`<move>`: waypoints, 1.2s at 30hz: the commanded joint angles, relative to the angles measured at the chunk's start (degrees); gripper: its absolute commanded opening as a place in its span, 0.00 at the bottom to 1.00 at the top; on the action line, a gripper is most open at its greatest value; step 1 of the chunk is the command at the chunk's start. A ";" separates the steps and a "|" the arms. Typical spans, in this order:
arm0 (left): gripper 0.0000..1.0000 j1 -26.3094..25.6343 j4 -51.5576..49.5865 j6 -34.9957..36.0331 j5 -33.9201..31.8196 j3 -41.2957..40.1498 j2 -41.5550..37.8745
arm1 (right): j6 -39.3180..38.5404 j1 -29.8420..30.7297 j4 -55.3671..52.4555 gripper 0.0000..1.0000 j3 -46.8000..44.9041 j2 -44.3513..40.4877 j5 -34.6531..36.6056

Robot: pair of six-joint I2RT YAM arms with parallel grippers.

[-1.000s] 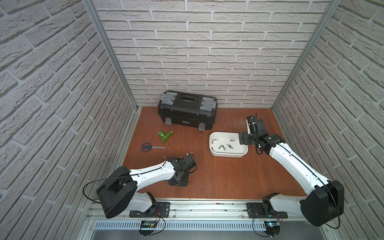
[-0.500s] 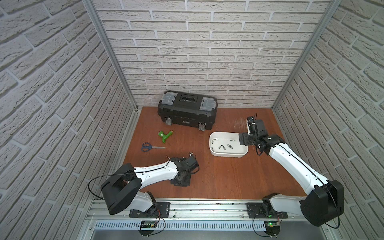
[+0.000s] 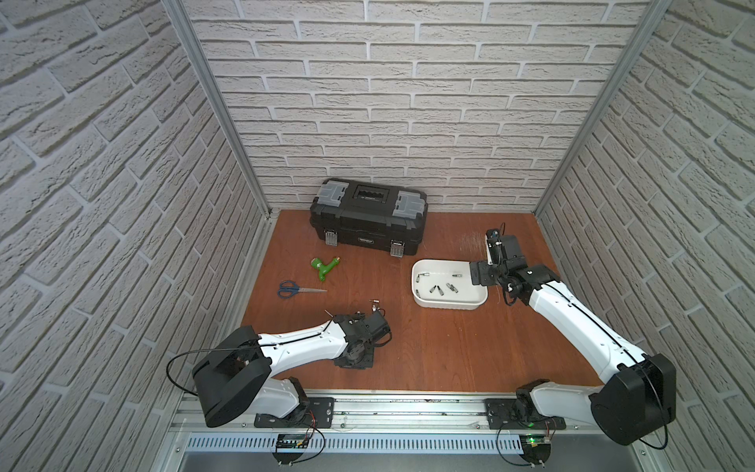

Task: Put the bit on the desktop into the storage box
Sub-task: Pick up the screwdriver bit from the center of the board.

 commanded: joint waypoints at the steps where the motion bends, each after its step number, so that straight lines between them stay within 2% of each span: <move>1: 0.14 -0.55 -2.23 -0.63 -0.50 -1.65 0.07 | 0.98 -0.60 1.90 0.98 -0.48 -0.63 0.62; 11: 0.10 -0.56 -3.65 3.02 -4.64 2.89 -1.72 | 0.91 -0.83 1.77 0.98 -1.17 -3.96 1.15; 21: 0.10 1.16 -2.42 12.05 -8.75 12.88 -2.50 | 1.33 -1.45 2.31 0.98 -2.33 -8.63 0.38; 27: 0.10 3.68 -1.95 20.19 -8.79 21.90 1.38 | 1.12 -1.57 1.85 0.98 -2.63 -10.32 0.46; 36: 0.09 5.51 -1.28 33.21 -6.85 38.55 11.49 | 1.08 -1.71 1.64 0.98 -3.21 -11.59 1.09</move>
